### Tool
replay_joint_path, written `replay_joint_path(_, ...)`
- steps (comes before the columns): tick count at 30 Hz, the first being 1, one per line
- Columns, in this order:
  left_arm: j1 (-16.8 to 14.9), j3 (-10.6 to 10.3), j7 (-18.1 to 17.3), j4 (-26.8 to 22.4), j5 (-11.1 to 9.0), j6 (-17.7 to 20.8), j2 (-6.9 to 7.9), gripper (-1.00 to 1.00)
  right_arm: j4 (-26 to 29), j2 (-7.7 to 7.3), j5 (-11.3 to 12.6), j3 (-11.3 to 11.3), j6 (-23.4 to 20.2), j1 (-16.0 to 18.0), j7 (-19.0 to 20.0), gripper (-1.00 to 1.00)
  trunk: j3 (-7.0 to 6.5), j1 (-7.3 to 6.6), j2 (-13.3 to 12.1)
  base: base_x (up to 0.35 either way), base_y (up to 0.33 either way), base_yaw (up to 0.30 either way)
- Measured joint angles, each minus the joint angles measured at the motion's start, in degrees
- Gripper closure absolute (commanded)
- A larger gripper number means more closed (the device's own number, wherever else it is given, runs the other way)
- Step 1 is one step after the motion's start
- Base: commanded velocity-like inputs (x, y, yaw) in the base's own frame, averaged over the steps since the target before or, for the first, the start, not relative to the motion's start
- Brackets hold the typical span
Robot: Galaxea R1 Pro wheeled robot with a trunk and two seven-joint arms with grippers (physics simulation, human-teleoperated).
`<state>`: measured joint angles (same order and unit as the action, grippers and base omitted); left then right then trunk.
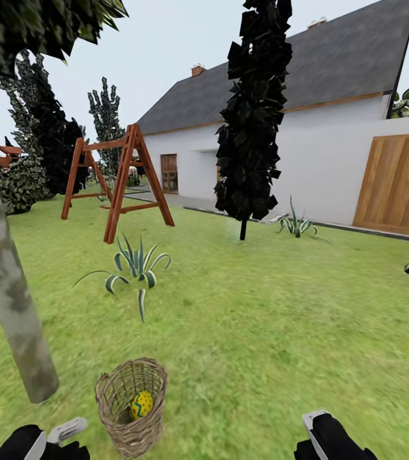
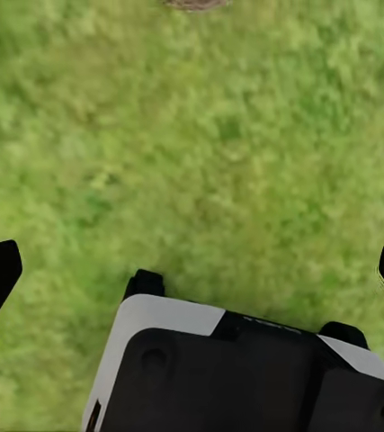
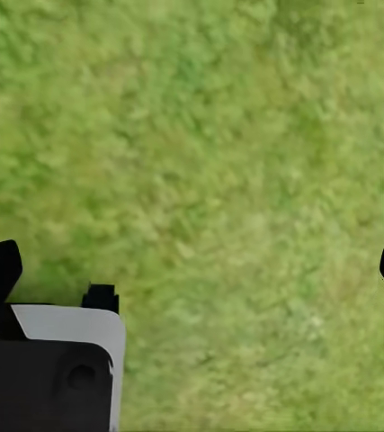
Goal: Take the three Easter eggs out of the wicker basket on the lawn in the garden, then place them on the lawn next to a single tree (choose any tree) so that all three eggs are next to the same tree and none are left in the basket.
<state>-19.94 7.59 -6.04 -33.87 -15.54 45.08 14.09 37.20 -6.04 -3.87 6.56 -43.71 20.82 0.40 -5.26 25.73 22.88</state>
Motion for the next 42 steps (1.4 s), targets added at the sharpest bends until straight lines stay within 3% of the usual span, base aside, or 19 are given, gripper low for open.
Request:
replay_joint_path(29, 0.0, -0.1, -0.2, 1.9, 0.1, -0.3, -0.33, -1.00, 0.0, -0.15, 0.1, 0.1, 0.0, 0.0, 0.0, -1.00, 0.00, 0.00, 0.0, 0.337, 0.000, 0.000)
replay_joint_path(42, 0.0, -0.1, 0.0, 2.0, 0.0, -0.3, -1.22, -1.00, 0.0, -0.06, 0.0, 0.2, 0.0, 0.0, 0.0, -1.00, 0.00, 0.00, 0.0, 0.339, 0.000, 0.000)
